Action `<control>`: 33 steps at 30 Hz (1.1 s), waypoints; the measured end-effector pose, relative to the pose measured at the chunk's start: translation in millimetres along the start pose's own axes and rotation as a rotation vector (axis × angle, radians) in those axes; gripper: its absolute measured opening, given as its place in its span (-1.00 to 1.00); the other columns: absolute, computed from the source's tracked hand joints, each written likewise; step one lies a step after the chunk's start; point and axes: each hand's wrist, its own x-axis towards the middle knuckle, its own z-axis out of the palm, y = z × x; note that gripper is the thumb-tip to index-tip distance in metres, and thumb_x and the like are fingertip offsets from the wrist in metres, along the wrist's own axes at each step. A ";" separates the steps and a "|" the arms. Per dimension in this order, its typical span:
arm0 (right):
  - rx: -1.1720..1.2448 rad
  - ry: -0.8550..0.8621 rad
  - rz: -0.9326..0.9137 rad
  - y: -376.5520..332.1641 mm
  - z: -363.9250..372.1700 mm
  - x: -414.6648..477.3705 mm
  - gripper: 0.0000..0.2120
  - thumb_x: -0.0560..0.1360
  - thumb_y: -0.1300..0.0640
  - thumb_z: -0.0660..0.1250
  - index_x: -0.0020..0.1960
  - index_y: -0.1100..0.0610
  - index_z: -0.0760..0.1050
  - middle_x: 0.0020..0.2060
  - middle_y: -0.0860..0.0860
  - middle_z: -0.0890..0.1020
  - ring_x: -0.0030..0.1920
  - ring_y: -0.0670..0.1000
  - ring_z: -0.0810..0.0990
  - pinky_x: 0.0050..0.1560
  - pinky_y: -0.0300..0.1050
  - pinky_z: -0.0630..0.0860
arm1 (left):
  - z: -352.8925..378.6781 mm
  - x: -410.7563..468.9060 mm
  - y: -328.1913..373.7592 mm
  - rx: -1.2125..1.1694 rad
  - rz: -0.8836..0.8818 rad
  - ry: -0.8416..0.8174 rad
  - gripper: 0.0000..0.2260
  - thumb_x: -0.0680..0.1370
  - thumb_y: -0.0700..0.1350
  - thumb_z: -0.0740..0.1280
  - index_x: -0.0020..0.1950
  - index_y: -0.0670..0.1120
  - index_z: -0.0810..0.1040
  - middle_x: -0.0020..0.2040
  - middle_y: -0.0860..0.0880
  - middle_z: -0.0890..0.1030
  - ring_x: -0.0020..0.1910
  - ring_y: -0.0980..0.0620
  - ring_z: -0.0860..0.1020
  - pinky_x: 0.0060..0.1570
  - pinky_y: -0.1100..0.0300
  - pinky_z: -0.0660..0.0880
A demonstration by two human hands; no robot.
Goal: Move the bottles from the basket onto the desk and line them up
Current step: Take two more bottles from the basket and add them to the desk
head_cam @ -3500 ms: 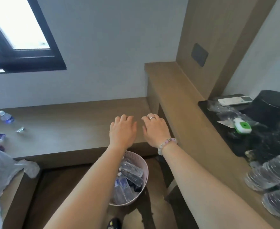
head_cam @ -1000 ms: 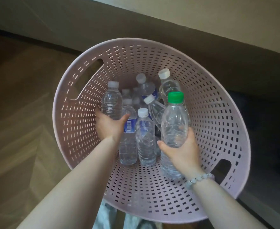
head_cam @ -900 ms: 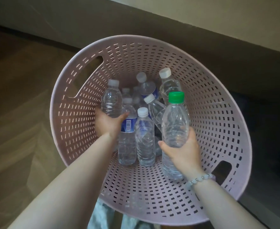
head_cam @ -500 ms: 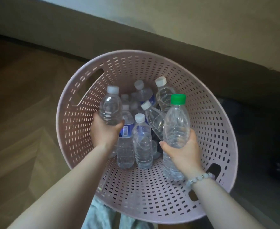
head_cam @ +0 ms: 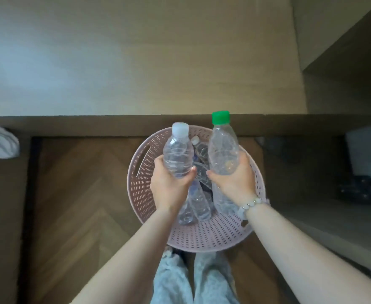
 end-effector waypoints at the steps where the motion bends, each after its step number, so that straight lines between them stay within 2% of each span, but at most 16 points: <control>1: 0.021 0.013 -0.005 -12.6 -7.0 -11.5 -0.43 0.31 0.17 0.54 0.17 -0.01 0.30 -0.08 -0.15 0.44 -0.05 -0.14 0.43 -0.02 -0.23 0.41 | -9.6 -9.1 16.2 -0.007 0.021 -0.011 -0.53 0.33 0.02 0.53 0.09 0.07 0.33 -0.12 0.16 0.50 -0.13 0.13 0.50 -0.05 0.24 0.38; 5: 0.119 0.081 -0.019 -57.8 -41.8 -62.0 -0.47 0.32 0.17 0.54 0.15 0.02 0.32 -0.09 -0.15 0.46 -0.06 -0.14 0.47 -0.10 -0.33 0.40 | -48.7 -49.6 80.6 -0.033 0.119 -0.030 -0.55 0.32 0.05 0.52 0.04 0.10 0.33 -0.15 0.19 0.51 -0.13 0.13 0.52 -0.03 0.22 0.41; 9: 0.245 0.222 -0.002 -98.3 -84.5 -113.0 -0.46 0.28 0.16 0.56 0.13 0.01 0.34 -0.06 -0.11 0.51 -0.03 -0.10 0.51 -0.03 -0.23 0.41 | -81.2 -97.4 142.1 -0.066 0.220 -0.066 -0.58 0.32 0.05 0.52 0.00 0.08 0.34 -0.22 0.21 0.49 -0.14 0.09 0.52 -0.06 0.21 0.38; 13: 0.375 0.367 0.002 -124.3 -137.6 -167.2 -0.46 0.29 0.18 0.54 0.18 0.04 0.37 -0.03 -0.09 0.53 0.01 -0.08 0.54 -0.09 -0.33 0.40 | -101.8 -148.2 191.4 -0.044 0.306 -0.159 -0.52 0.32 0.06 0.52 0.12 0.01 0.39 -0.15 0.13 0.53 -0.07 0.04 0.52 0.02 0.14 0.43; 16: 0.417 0.483 -0.018 -132.7 -183.5 -204.2 -0.48 0.30 0.19 0.53 0.15 0.03 0.36 -0.02 -0.07 0.53 0.01 -0.07 0.53 0.00 -0.25 0.39 | -108.3 -187.3 220.8 -0.041 0.387 -0.218 -0.50 0.33 0.06 0.51 0.16 -0.02 0.39 -0.10 0.08 0.53 -0.02 -0.03 0.55 0.04 0.11 0.44; 20: 0.469 0.610 -0.064 -131.7 -242.9 -251.2 -0.44 0.32 0.19 0.52 0.20 -0.02 0.32 -0.03 -0.13 0.48 0.01 -0.11 0.47 0.06 -0.23 0.38 | -107.4 -240.1 255.2 -0.056 0.489 -0.305 -0.49 0.36 0.03 0.51 0.20 -0.04 0.37 -0.03 0.03 0.54 0.04 -0.05 0.55 0.04 0.10 0.42; 24: 0.507 0.747 -0.092 -119.1 -290.1 -288.9 -0.42 0.30 0.19 0.53 0.20 -0.05 0.33 -0.02 -0.15 0.50 0.04 -0.10 0.51 0.03 -0.22 0.41 | -98.0 -288.7 281.0 -0.042 0.585 -0.397 -0.46 0.37 0.01 0.50 0.24 -0.10 0.37 0.09 -0.07 0.57 0.09 -0.09 0.55 0.10 0.05 0.43; 27: 0.542 0.846 -0.089 -100.9 -317.4 -318.1 -0.43 0.31 0.19 0.53 0.20 -0.05 0.34 -0.03 -0.18 0.47 0.02 -0.14 0.46 0.05 -0.23 0.39 | -88.4 -325.1 291.5 -0.020 0.669 -0.449 -0.46 0.38 0.02 0.50 0.25 -0.10 0.36 0.01 -0.02 0.53 0.08 -0.10 0.54 0.09 0.06 0.42; 29: 0.566 0.912 -0.086 -85.1 -332.9 -335.9 -0.45 0.29 0.19 0.54 0.16 -0.04 0.35 0.00 -0.13 0.51 0.06 -0.10 0.51 0.06 -0.22 0.42 | -80.8 -348.2 295.7 -0.001 0.726 -0.496 -0.47 0.38 0.01 0.49 0.25 -0.10 0.36 -0.03 0.02 0.49 0.07 -0.09 0.53 0.10 0.04 0.43; 33: 0.569 0.993 -0.060 -49.1 -361.4 -371.2 -0.46 0.29 0.19 0.54 0.14 -0.02 0.33 0.00 -0.10 0.51 0.04 -0.09 0.51 0.07 -0.23 0.43 | -57.8 -394.0 301.1 0.038 0.808 -0.565 -0.54 0.38 0.00 0.50 0.13 -0.10 0.36 -0.04 -0.05 0.52 0.02 -0.11 0.53 0.02 0.05 0.44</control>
